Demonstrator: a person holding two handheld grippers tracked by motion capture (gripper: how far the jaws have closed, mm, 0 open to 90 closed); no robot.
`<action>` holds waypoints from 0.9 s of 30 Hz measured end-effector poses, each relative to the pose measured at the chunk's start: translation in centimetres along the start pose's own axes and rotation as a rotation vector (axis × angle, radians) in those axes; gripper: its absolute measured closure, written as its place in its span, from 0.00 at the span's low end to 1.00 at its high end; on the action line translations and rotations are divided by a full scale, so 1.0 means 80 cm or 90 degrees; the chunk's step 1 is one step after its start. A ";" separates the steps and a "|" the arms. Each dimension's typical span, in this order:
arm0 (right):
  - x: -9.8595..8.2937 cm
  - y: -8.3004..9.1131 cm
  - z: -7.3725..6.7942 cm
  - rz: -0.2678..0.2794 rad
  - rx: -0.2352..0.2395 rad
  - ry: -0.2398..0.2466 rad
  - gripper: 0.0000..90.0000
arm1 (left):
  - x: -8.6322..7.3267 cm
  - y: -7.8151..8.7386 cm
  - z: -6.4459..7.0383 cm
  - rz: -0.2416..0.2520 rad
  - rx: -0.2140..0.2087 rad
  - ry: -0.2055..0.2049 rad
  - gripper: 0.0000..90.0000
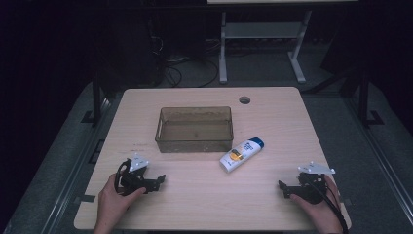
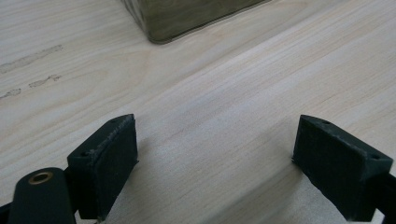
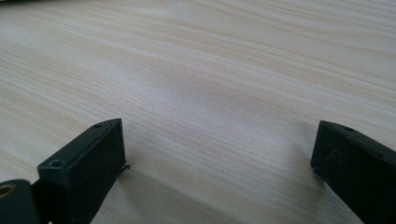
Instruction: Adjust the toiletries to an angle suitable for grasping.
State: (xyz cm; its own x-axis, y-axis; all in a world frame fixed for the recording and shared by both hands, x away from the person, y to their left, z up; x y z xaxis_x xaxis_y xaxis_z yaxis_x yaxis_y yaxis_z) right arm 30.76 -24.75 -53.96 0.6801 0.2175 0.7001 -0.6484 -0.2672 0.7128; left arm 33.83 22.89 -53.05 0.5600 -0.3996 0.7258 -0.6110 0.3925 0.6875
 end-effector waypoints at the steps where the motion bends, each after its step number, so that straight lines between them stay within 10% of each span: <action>1: 0.000 0.000 0.000 0.000 0.000 0.000 0.03 | 0.000 0.000 0.000 0.000 0.000 0.000 0.14; 11: 0.001 0.001 0.000 0.006 -0.005 -0.003 0.09 | 0.000 0.000 0.000 -0.001 0.001 0.000 0.14; 27: 0.019 0.025 -0.010 0.033 0.061 -0.016 0.93 | 0.000 0.000 0.000 0.000 0.000 0.000 0.14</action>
State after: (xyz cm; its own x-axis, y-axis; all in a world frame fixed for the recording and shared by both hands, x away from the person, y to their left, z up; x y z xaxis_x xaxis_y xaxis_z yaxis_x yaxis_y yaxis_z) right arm 30.26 -24.19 -51.44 0.6561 0.1774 0.7335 -0.6477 -0.3665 0.6680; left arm 33.84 22.89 -53.05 0.5601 -0.3994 0.7258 -0.6112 0.3923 0.6875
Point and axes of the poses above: each handheld gripper's, and its own axes: y roughly backward along the jaws, x roughly out of its top, z roughly to its right, the point moved 8 cm from there along -y, roughly forward along the jaws, and after that the axes turned 1 degree about -y, right-handed, at the moved point
